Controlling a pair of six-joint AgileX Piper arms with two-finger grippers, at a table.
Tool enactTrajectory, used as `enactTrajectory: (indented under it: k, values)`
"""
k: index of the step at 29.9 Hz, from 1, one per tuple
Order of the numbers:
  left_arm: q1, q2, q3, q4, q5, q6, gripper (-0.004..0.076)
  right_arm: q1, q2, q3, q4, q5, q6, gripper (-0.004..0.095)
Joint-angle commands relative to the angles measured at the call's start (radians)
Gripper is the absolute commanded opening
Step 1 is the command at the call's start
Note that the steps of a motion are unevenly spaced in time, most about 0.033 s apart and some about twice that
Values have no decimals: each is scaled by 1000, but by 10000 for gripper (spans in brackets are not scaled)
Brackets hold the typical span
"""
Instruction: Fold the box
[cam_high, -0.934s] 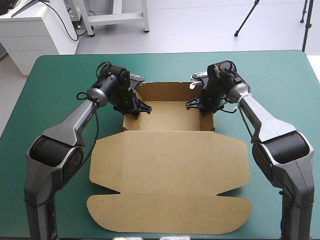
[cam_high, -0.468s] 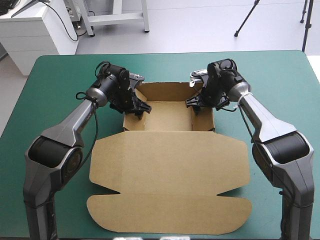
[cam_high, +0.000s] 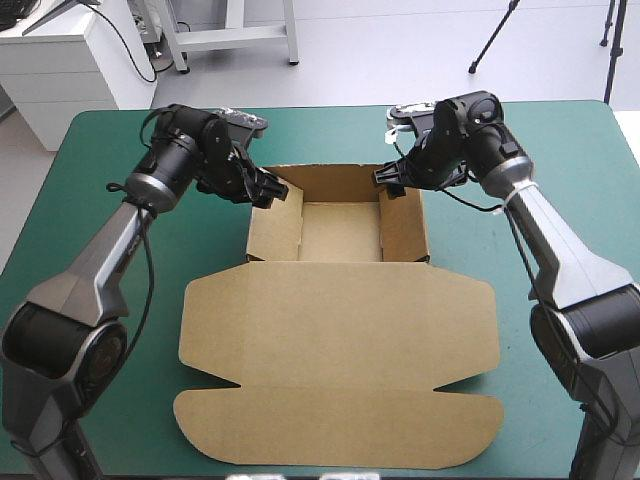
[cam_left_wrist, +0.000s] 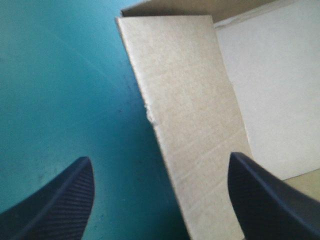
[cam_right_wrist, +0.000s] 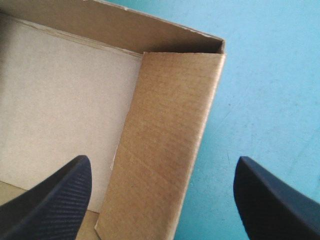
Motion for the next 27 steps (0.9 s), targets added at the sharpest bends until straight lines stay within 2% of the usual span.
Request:
enactTrajectory:
  k: [1,4,10,14,16,21,27]
  values:
    - [10,-139,-34,9,51,-28,515,1,-126,-33,-7,7,1,725]
    - [16,-207,-34,15,51,-31,428,1,-171,-33,-7,7,1,725]
    - [18,-324,-34,46,51,-31,157,1,-239,-33,11,7,5,724]
    - [18,-384,-34,54,51,-32,27,1,-260,-33,11,7,5,724]
    - [18,-413,-34,54,51,-23,-10,1,-261,-33,11,7,9,725]
    - [18,-495,-8,52,51,-11,-10,1,-261,-33,25,7,9,724]
    - [16,-648,151,52,51,34,-10,1,-261,-33,16,7,9,724]
